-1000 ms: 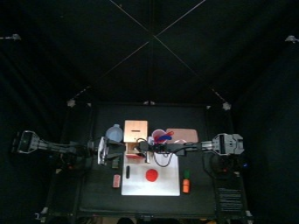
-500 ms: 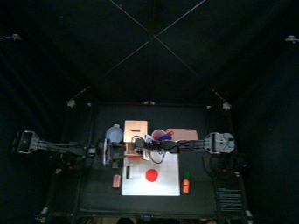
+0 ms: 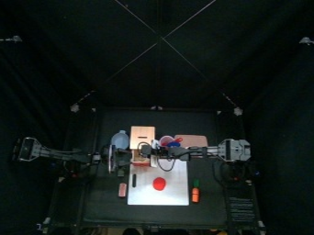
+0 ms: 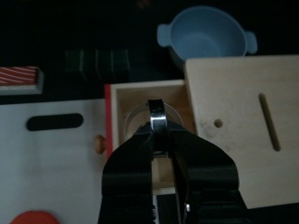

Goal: Get the cutter from the drawer then cut the dough then place the extra dough in the bowl
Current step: Place the cutter on the board

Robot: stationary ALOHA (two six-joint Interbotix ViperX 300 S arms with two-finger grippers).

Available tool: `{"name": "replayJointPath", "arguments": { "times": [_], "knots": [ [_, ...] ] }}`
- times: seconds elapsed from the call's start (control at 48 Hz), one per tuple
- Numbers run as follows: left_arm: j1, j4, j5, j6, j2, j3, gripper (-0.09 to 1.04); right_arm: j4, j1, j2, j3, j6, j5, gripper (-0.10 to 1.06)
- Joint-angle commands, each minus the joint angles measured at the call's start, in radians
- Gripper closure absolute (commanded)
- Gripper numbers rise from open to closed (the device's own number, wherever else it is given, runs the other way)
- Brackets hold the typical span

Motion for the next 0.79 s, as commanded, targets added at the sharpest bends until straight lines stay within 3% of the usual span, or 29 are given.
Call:
{"name": "replayJointPath", "arguments": {
  "times": [0.021,0.271,0.417,0.667,0.792],
  "knots": [
    [0.021,-0.003,-0.003,0.002,0.002,-0.018,0.04,-0.029,0.005,-0.147,0.064,0.009,-0.002,0.61],
    [0.091,-0.035,-0.003,0.002,0.000,-0.046,0.04,-0.025,0.098,-0.499,0.560,0.012,-0.023,0.61],
    [0.107,-0.061,-0.003,0.002,0.037,-0.118,0.04,-0.038,0.089,-0.592,0.742,0.009,-0.120,0.61],
    [0.110,-0.077,-0.006,0.003,0.181,-0.224,0.04,0.000,0.063,-0.511,0.799,0.011,-0.229,0.60],
    [0.144,-0.077,-0.012,0.003,0.236,-0.265,0.04,0.126,0.058,-0.472,0.788,0.015,-0.229,0.49]
  ]
}}
